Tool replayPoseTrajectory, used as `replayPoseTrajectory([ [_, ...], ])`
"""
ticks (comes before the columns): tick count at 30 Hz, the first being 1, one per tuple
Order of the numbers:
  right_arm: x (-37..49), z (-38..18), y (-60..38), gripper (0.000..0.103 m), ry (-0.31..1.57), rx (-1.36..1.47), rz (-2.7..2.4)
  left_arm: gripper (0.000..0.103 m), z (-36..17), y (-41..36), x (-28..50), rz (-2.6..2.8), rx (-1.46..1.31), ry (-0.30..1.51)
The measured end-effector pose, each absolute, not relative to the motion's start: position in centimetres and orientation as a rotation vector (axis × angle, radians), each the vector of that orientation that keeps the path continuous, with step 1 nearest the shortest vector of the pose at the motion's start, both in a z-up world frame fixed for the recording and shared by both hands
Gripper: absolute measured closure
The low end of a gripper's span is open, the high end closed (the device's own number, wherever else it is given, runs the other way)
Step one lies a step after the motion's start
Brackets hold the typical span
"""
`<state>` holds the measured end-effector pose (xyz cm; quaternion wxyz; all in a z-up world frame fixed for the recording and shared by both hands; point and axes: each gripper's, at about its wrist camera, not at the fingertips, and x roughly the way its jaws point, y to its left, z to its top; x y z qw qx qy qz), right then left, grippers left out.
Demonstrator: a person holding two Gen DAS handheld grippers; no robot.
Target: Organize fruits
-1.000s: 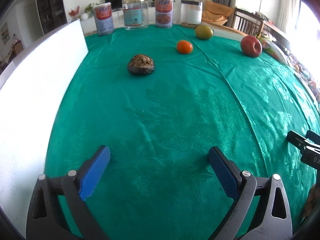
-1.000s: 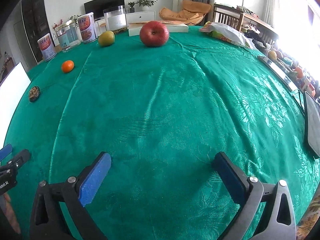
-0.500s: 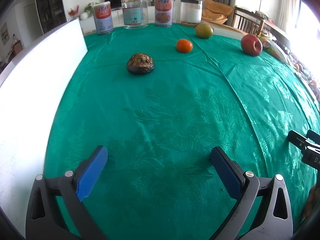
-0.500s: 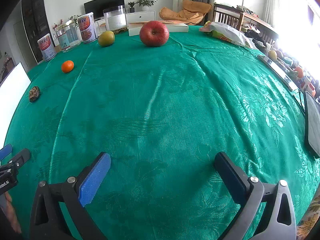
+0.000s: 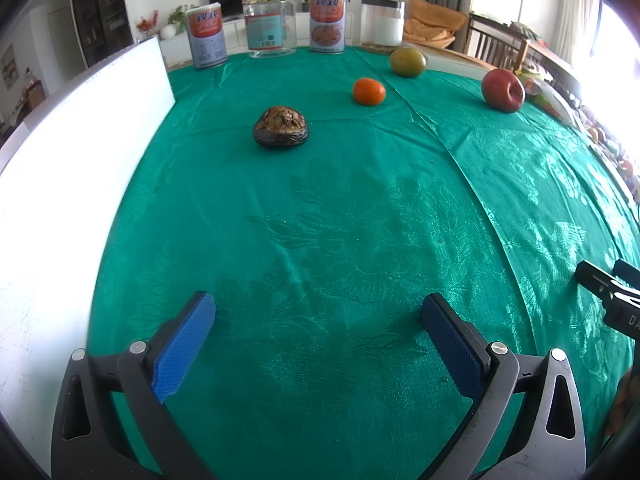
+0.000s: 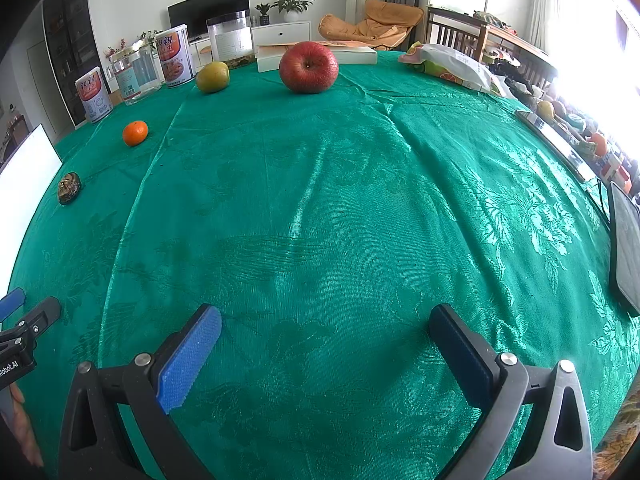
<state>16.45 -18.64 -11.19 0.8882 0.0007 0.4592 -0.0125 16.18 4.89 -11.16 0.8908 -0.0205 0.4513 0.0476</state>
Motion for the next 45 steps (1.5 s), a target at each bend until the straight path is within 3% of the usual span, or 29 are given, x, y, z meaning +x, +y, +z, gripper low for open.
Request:
replayPoseTrajectory([
  [15,16.4,-11.2,-18.6,0.000,0.954,0.002,-0.026,0.002,-10.8,5.7,16.8,0.069,-0.080,0.947],
  [21,16.4,-11.2,-18.6,0.000,0.955,0.002,-0.025,0.002,-8.0,8.7,22.2,0.156,-0.267,0.892],
  [31,16.4,-11.2,-18.7,0.000,0.955,0.002,-0.025,0.002,-11.4,8.7,28.6,0.233,-0.105,0.978],
  [34,16.4,-11.2,-18.7,0.000,0.955,0.002,-0.025,0.023,-11.1,8.8,28.1,0.213,-0.104,0.929],
  [36,16.4,-11.2,-18.7,0.000,0.955,0.002,-0.025,0.056,-10.6,8.8,28.1,0.199,-0.105,0.922],
  [45,16.4,-11.2,-18.7,0.000,0.955,0.002,-0.025,0.058,-8.5,6.7,23.7,0.107,-0.094,0.899],
])
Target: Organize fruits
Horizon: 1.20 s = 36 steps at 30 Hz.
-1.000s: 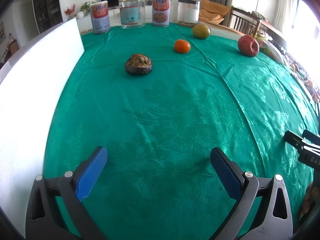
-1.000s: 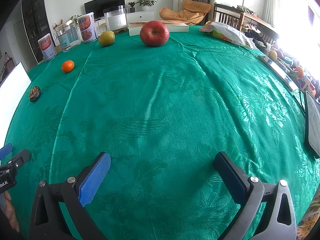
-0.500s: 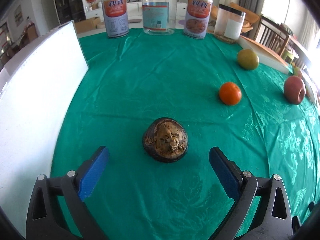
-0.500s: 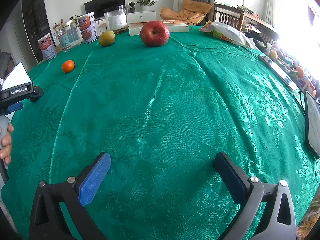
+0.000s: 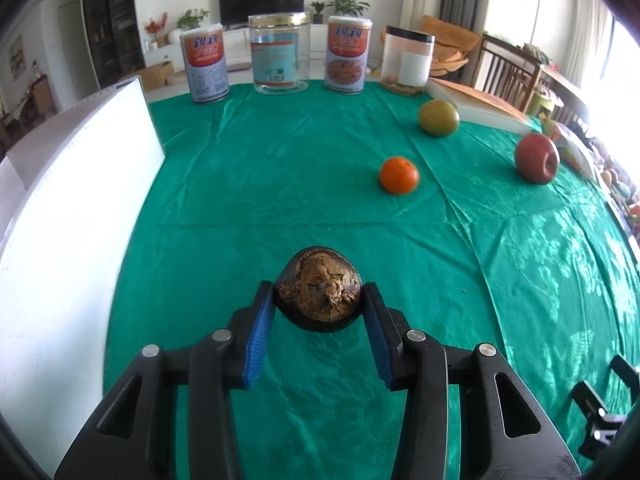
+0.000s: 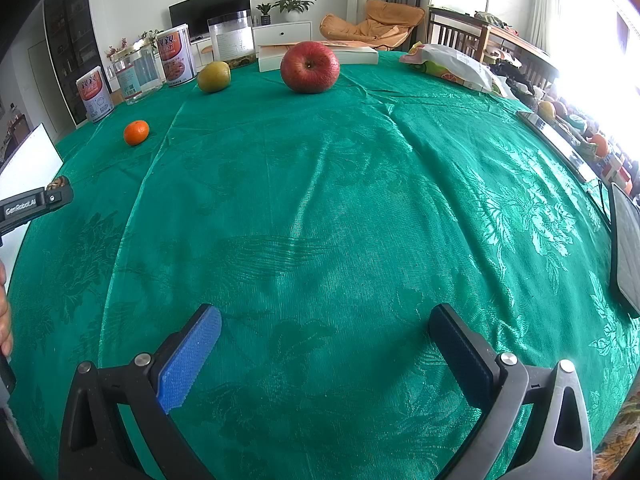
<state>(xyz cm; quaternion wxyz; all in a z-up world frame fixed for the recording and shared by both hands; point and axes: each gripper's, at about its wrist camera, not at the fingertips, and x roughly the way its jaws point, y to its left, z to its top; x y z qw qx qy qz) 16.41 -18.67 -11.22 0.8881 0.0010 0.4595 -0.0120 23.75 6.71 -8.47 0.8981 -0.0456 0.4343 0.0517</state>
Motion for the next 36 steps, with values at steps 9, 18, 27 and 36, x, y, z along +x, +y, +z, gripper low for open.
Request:
replayPoseTrajectory([
  [9,16.4,-11.2,-18.7,0.000,0.955,0.002,-0.025,0.058,-8.8,6.1,16.6,0.045,-0.115,0.960],
  [18,16.4,-11.3,-18.7,0.000,0.955,0.002,-0.025,0.041,-10.3,5.5,15.2,0.090,-0.045,0.935],
  [27,16.3,-11.3,-18.6,0.000,0.955,0.002,-0.024,0.002,-11.1,6.4,15.1,0.147,-0.064,0.932],
  [36,16.4,-11.3,-18.6,0.000,0.955,0.002,-0.024,0.001,-11.2,6.4,15.1,0.148,-0.068,0.937],
])
